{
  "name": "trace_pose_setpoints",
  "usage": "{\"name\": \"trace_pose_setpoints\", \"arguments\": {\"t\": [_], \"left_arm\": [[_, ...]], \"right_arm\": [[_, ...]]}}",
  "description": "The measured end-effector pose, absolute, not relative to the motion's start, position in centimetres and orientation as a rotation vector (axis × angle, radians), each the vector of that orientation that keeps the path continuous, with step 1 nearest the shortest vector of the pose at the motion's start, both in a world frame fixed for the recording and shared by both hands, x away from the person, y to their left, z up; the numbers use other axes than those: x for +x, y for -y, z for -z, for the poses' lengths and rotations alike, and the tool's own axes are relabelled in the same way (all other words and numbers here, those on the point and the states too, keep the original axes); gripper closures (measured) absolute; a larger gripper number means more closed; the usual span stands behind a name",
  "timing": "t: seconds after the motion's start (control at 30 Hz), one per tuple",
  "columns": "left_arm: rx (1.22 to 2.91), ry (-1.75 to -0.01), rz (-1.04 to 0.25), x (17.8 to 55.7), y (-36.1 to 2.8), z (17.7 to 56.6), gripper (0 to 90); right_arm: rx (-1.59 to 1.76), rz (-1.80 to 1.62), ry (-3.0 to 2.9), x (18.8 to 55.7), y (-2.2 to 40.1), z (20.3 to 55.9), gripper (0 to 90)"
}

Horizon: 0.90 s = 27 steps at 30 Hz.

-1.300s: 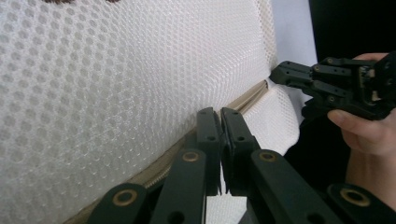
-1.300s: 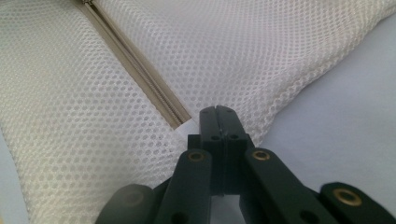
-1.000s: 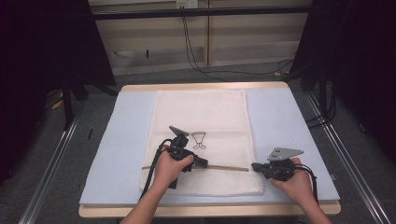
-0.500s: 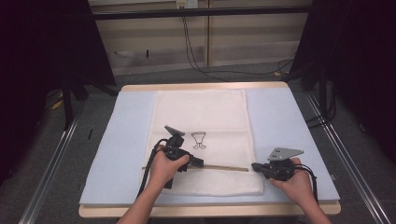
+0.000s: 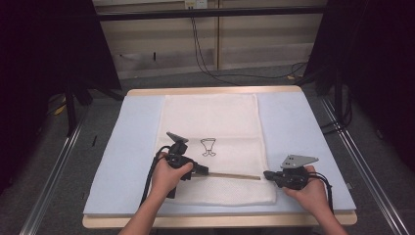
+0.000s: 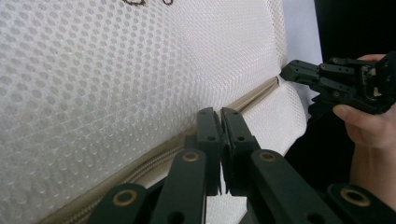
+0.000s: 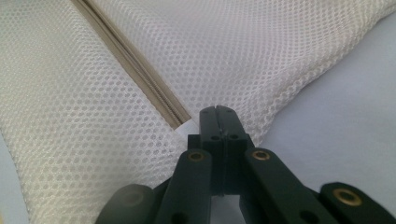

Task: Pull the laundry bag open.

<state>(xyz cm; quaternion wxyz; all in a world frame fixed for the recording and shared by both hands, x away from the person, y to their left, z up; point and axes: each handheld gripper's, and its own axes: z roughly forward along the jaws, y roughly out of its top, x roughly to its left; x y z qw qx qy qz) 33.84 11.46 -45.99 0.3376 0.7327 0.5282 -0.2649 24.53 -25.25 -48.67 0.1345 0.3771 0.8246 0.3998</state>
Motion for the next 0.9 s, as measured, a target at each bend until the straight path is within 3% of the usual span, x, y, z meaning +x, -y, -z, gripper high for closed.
{"name": "trace_pose_setpoints", "arguments": {"t": [0.9], "left_arm": [[1.888,-1.398,0.675,34.0,-13.7,45.4,87.4]], "right_arm": [[1.093,-1.16,-2.388,24.5,25.3,48.7,90.0]]}}
